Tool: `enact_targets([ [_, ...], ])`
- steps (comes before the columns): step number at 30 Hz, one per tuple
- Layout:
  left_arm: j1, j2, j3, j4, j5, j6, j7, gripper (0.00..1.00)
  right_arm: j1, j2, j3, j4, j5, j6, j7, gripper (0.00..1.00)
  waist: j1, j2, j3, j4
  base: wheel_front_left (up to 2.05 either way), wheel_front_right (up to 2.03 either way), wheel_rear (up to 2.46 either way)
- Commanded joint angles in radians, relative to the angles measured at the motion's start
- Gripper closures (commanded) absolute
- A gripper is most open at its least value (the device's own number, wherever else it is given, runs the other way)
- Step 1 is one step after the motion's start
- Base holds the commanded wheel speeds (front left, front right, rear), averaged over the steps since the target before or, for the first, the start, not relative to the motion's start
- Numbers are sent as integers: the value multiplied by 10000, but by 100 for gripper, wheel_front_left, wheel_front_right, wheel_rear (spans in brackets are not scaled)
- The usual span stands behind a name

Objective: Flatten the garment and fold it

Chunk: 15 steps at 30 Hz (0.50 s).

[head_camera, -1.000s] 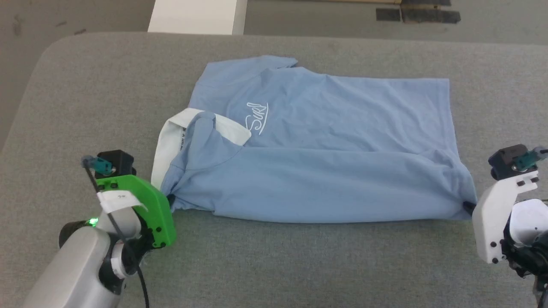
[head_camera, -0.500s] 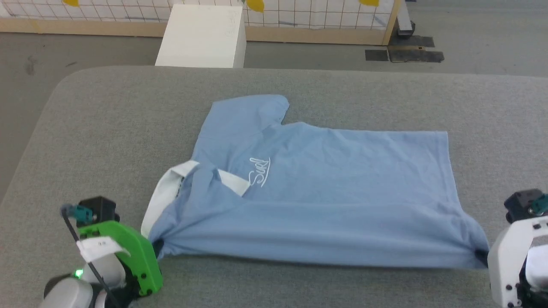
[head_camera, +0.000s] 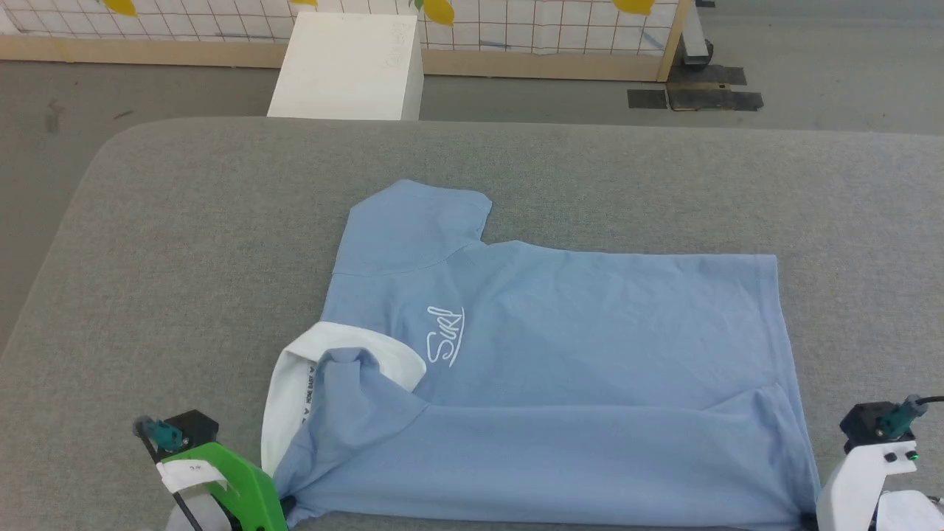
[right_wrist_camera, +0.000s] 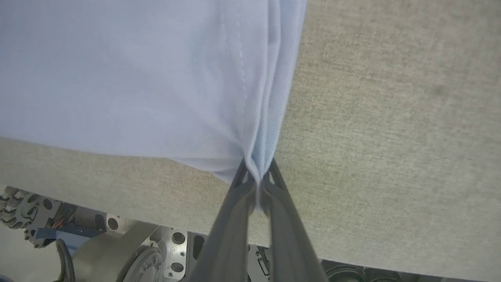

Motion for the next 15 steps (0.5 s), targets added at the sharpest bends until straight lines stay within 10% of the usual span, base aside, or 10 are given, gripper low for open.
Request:
enact_targets([
  [1, -101, 59, 49, 273, -107, -33, 55, 100, 61, -14, 27, 184, -98, -19, -118, 100, 0, 0, 0, -11, 0, 0, 0],
  [2, -152, 47, 59, 365, -107, -65, 23, 100, 33, 0, 69, 260, -86, -19, -197, 100, 0, 0, 0, -19, 0, 0, 0],
  [4, -247, 30, 85, 507, -127, -119, -10, 25, -48, 24, 141, 392, -76, -19, -428, 100, 0, 0, -3, -42, 0, 0, 0],
  [5, -296, 41, 96, 553, -123, -145, -25, 0, -81, 15, 206, 442, -65, -19, -551, 52, 0, 0, -12, -52, 0, 0, 0],
  [6, -324, 48, 107, 574, -138, -156, -12, 0, -102, 13, 242, 492, -42, -19, -624, 0, 0, 0, -19, -63, 0, 0, 0],
  [15, -716, 709, 222, -281, -27, -257, 378, 0, -482, -173, 190, 69, 439, -19, -1026, 0, 0, 0, -296, -151, 0, 0, 0],
])
